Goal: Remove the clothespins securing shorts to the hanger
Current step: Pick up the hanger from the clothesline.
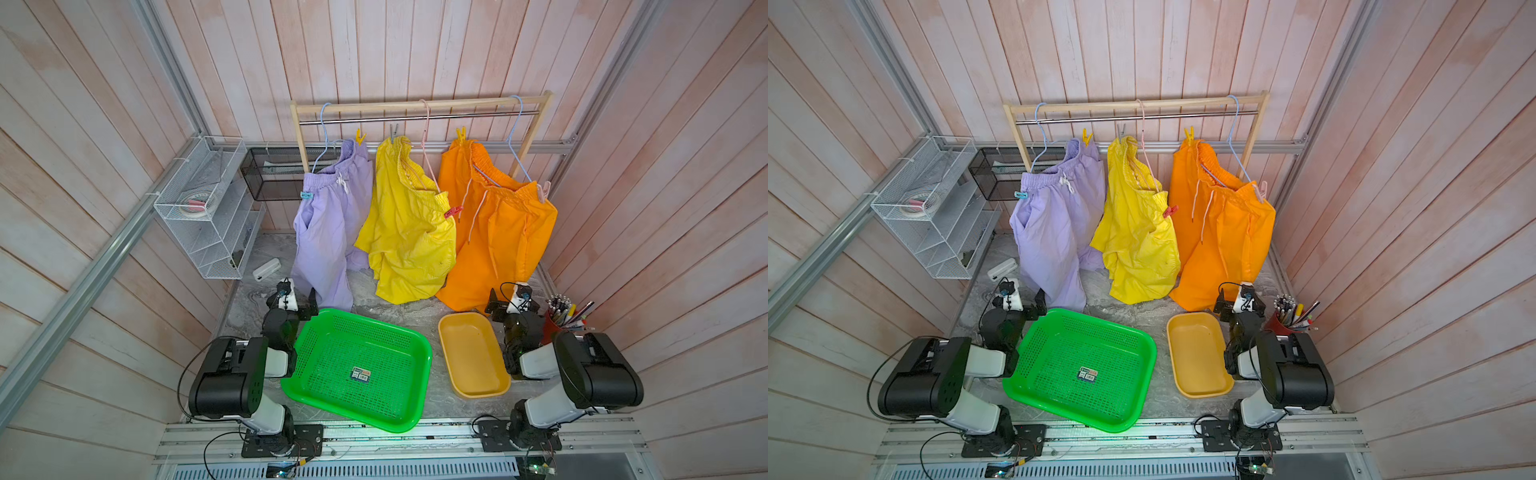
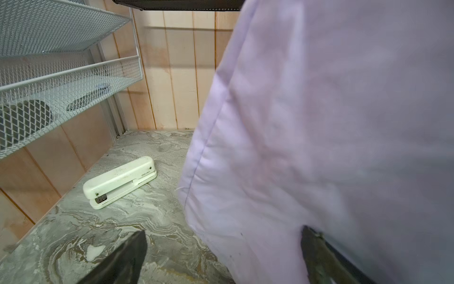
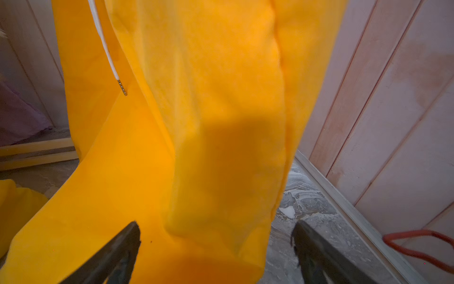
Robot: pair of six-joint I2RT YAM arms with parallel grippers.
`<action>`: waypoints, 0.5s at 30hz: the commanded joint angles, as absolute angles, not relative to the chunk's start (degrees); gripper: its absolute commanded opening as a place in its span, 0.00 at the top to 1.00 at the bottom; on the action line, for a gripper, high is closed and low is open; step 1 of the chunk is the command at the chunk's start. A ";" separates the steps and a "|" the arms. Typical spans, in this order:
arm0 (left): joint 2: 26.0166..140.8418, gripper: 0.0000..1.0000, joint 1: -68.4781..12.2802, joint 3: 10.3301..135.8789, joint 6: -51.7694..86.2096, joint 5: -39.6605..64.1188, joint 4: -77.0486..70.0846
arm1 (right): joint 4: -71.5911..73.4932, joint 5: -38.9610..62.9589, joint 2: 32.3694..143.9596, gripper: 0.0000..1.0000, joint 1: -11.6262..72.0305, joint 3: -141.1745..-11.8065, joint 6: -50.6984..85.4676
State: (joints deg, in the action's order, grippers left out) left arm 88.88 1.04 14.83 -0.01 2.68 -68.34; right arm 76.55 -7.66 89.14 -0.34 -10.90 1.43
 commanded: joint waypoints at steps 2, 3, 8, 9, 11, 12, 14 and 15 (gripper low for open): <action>89.62 0.00 0.70 14.86 -0.80 2.11 -68.68 | 78.00 -8.44 89.82 0.02 -0.02 -11.65 1.45; 89.59 0.00 0.70 14.85 -0.79 2.11 -68.72 | 78.12 -8.39 89.82 0.02 0.00 -11.62 1.45; 89.60 0.00 0.70 14.91 -0.80 2.11 -68.72 | 77.87 -8.09 89.82 0.02 -0.07 -11.77 1.41; 89.61 0.00 0.70 14.88 -0.80 2.11 -68.71 | 77.87 -8.08 89.82 0.02 -0.09 -11.75 1.46; 89.58 0.00 0.70 14.85 -0.79 2.11 -68.68 | 77.87 -8.09 89.82 0.02 -0.09 -11.78 1.41; 89.59 0.00 0.68 14.85 -0.80 2.11 -68.69 | 77.87 -8.08 89.82 0.02 -0.09 -11.78 1.42; 89.59 0.00 0.69 14.88 -0.72 2.18 -68.67 | 77.87 -8.13 89.81 0.02 -0.05 -11.78 1.41; 89.57 0.00 0.70 14.99 -0.68 2.35 -68.58 | 77.83 -8.11 89.82 0.02 -0.09 -11.77 1.41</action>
